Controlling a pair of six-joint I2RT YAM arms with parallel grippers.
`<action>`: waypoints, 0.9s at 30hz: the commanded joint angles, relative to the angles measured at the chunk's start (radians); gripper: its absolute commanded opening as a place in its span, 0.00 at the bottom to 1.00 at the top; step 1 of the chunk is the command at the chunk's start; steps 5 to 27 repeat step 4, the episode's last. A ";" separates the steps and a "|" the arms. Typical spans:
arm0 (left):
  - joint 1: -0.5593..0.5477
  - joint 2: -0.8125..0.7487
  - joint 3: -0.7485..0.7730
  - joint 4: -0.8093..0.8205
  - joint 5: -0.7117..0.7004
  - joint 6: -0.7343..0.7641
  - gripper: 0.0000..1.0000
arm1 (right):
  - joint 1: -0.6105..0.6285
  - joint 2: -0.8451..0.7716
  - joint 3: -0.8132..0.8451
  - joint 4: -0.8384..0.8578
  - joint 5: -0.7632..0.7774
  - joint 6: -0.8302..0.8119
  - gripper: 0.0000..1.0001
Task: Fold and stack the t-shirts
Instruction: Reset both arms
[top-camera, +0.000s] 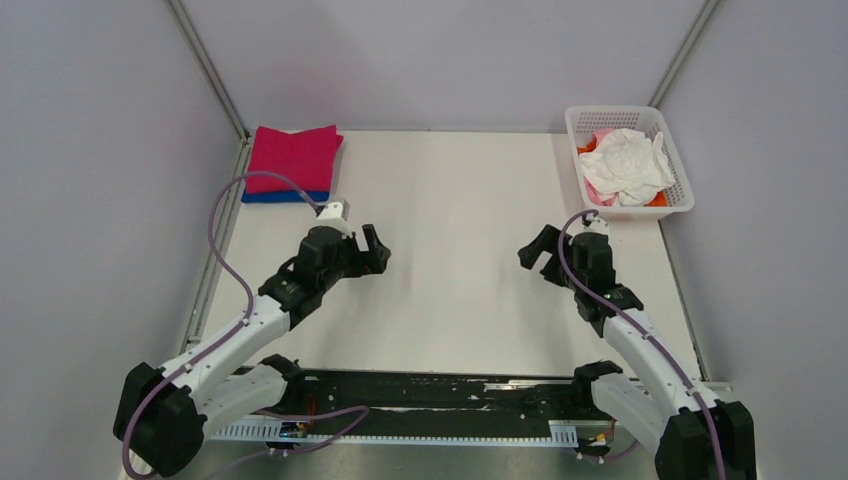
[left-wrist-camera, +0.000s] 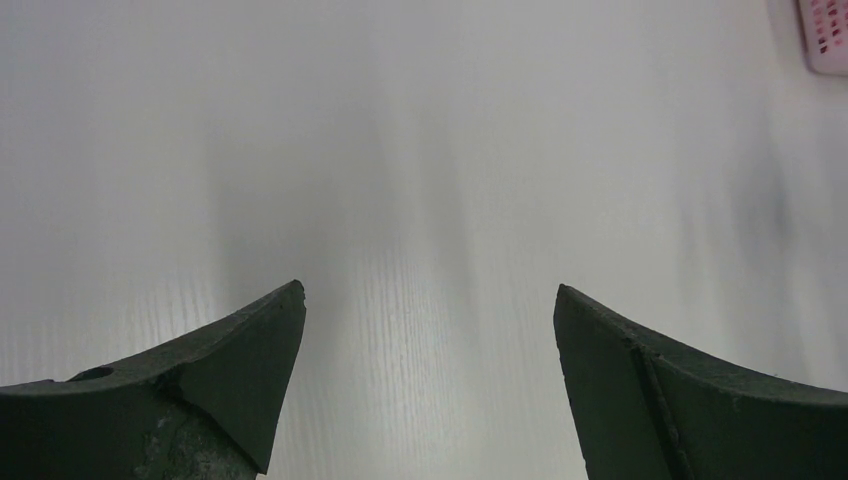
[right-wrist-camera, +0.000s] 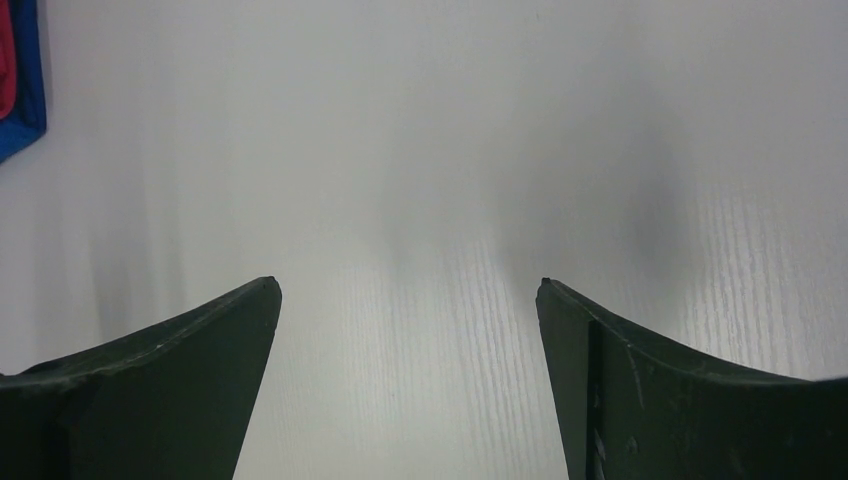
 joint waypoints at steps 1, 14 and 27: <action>-0.002 -0.008 0.017 0.042 -0.019 -0.004 1.00 | -0.003 -0.026 -0.019 0.055 -0.031 -0.010 1.00; -0.002 -0.003 0.019 0.045 -0.023 -0.001 1.00 | -0.003 -0.040 -0.032 0.083 -0.044 -0.013 1.00; -0.002 -0.003 0.019 0.045 -0.023 -0.001 1.00 | -0.003 -0.040 -0.032 0.083 -0.044 -0.013 1.00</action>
